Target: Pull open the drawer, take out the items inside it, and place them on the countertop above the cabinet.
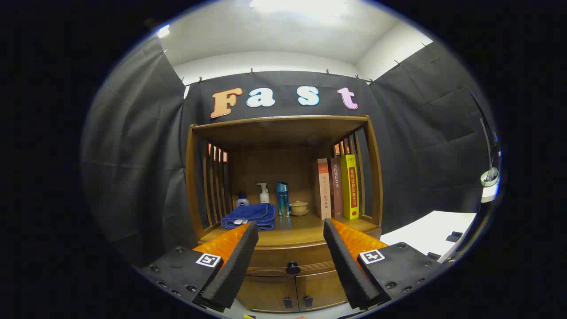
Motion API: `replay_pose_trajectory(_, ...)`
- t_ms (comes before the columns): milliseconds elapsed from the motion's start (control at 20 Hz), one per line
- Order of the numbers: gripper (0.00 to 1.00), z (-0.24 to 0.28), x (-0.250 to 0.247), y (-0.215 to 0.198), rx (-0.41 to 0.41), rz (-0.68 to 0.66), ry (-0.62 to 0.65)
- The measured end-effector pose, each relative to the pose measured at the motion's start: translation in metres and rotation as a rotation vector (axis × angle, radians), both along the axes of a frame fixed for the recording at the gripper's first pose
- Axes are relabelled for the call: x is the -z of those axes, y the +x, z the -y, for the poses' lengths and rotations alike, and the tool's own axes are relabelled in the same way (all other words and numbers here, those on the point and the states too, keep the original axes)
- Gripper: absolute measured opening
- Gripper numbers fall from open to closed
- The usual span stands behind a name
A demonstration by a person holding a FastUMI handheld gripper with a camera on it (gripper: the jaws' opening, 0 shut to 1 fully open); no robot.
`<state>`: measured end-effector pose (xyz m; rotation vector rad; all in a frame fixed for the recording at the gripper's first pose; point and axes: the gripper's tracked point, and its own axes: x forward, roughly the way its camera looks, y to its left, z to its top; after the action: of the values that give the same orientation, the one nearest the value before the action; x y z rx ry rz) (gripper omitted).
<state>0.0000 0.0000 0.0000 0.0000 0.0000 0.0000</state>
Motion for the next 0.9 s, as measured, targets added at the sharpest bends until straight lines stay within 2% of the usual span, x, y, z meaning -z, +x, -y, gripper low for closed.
replay_pose_trajectory(900,0.98,-0.0026,-0.0003,-0.0008,-0.003,0.001,0.004)
